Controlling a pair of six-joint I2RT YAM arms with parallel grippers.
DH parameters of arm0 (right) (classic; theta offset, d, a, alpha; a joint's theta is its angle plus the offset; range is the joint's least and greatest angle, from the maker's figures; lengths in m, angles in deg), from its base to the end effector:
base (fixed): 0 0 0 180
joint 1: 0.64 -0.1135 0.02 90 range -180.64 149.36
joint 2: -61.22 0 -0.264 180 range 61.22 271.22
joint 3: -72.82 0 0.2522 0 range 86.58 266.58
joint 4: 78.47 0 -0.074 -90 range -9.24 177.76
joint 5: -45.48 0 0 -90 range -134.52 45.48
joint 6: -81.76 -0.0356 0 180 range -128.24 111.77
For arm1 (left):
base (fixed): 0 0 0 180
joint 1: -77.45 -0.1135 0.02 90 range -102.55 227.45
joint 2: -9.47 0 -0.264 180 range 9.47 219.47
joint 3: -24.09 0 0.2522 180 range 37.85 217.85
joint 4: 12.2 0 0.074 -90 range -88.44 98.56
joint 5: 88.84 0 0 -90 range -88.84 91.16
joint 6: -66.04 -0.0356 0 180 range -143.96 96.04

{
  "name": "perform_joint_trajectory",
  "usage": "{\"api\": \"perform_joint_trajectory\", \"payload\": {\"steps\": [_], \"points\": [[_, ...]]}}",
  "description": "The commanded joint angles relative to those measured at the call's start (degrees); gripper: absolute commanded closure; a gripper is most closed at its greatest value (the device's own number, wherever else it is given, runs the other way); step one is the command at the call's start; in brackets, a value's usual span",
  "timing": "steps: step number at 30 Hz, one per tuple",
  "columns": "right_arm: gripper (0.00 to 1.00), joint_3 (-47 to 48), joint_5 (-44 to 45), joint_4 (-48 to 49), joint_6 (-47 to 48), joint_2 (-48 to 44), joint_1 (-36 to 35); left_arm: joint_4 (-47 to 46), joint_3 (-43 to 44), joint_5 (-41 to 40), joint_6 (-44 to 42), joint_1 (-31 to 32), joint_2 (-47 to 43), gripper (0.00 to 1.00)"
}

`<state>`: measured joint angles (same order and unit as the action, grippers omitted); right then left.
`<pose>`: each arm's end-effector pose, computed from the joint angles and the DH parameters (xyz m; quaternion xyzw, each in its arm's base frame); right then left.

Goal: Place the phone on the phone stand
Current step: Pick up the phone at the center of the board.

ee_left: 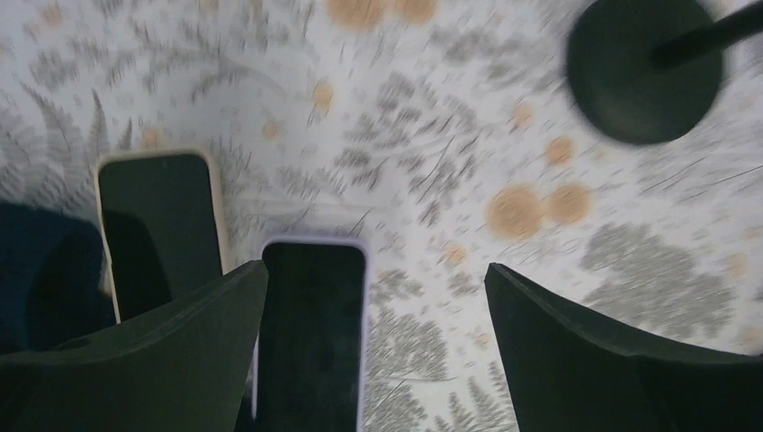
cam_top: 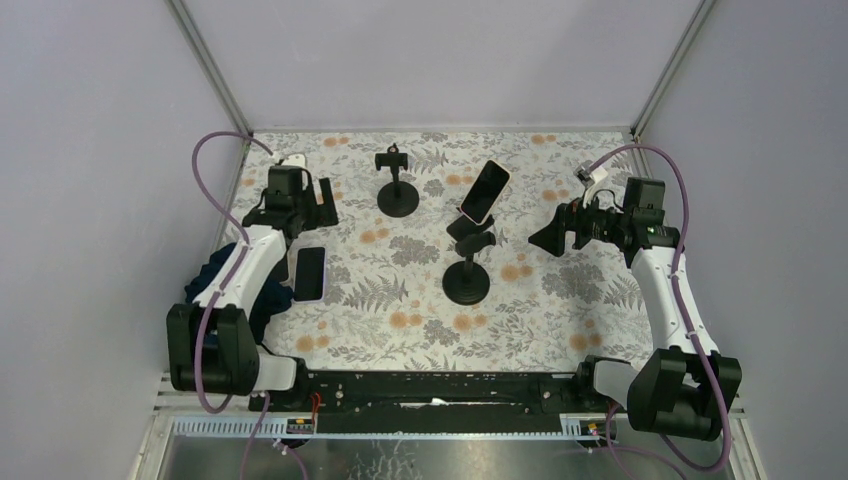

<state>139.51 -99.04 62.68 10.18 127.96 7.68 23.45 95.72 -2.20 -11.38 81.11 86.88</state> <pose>0.2433 -0.0063 0.2964 -0.2674 0.7815 0.3134 0.4686 0.2950 -0.0168 0.2733 -0.0829 0.9074 -0.0316 0.4108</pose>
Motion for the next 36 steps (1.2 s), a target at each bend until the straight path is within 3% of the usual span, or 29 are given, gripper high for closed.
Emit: {"api": "perform_joint_trajectory", "payload": {"steps": [1,6,16,36], "points": [[0.0,1.92,-0.34,-0.45,0.48,-0.12,0.21,2.53,-6.91,0.21,-5.01,-3.41,4.54,0.01],[0.0,2.0,-1.24,-0.29,0.13,0.31,0.21,2.77,-5.73,-0.06,-7.01,-6.2,6.62,0.01],[0.0,2.27,-1.97,-0.36,-0.05,0.06,0.24,3.79,-4.6,7.15,-7.56,-9.02,13.17,0.01],[0.0,2.61,-2.69,-0.65,-0.13,-0.12,0.23,4.76,-4.13,1.87,-6.75,-8.92,17.52,0.01]]}}
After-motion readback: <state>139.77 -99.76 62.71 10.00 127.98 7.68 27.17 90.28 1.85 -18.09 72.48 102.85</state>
